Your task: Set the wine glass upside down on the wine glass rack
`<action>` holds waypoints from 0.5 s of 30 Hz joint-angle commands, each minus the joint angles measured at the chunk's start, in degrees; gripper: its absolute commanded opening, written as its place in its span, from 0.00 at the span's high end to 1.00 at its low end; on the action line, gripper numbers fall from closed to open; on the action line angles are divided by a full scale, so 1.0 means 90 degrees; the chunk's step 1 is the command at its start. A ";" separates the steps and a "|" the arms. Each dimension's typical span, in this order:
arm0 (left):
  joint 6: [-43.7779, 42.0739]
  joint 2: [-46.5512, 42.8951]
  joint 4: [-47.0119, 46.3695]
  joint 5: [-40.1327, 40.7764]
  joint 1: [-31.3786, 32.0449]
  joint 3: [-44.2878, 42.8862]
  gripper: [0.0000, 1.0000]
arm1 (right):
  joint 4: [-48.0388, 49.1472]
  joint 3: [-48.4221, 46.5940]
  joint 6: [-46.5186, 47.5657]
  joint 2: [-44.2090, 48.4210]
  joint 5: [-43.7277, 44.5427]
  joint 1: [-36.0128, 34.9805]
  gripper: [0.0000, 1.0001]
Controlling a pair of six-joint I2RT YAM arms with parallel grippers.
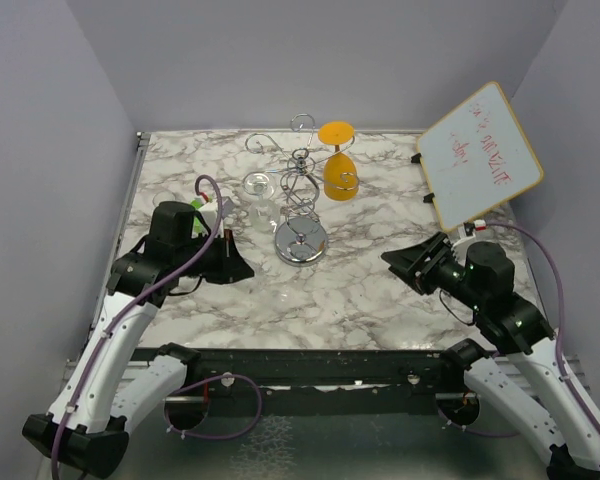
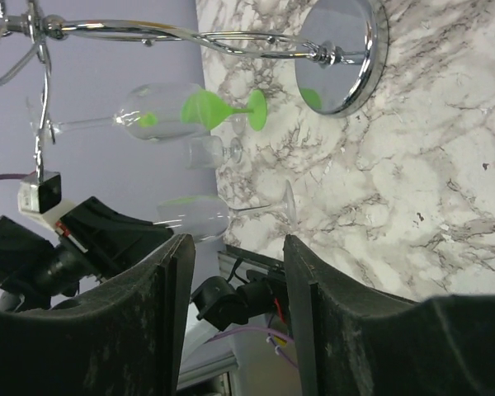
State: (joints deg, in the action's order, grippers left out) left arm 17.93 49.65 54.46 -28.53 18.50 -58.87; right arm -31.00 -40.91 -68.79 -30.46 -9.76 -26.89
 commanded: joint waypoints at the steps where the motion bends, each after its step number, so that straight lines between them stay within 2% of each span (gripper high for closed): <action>1: 0.0426 -0.0231 -0.0962 -0.1098 0.0070 0.0244 1.00 | 0.0005 0.0306 -0.0324 0.0156 -0.0114 -0.0014 0.46; 6: 0.0760 -0.0464 -0.2136 -0.1464 0.0241 0.0668 1.00 | 0.0152 0.0507 -0.0415 0.0142 -0.0126 -0.0015 0.44; 12: 0.1178 -0.0522 -0.3190 -0.1306 0.0491 0.1029 1.00 | 0.0120 0.0547 -0.0356 0.0068 -0.0014 -0.0015 0.41; 15: 0.1308 -0.0414 -0.3744 -0.0903 0.1066 0.1176 1.00 | 0.0194 0.0603 -0.0316 0.0014 -0.0001 -0.0011 0.38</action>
State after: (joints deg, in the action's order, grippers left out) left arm 26.57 45.43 32.27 -38.17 23.05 -49.89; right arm -30.89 -36.62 -71.94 -29.71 -9.96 -26.89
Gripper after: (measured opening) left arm 0.017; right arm 0.601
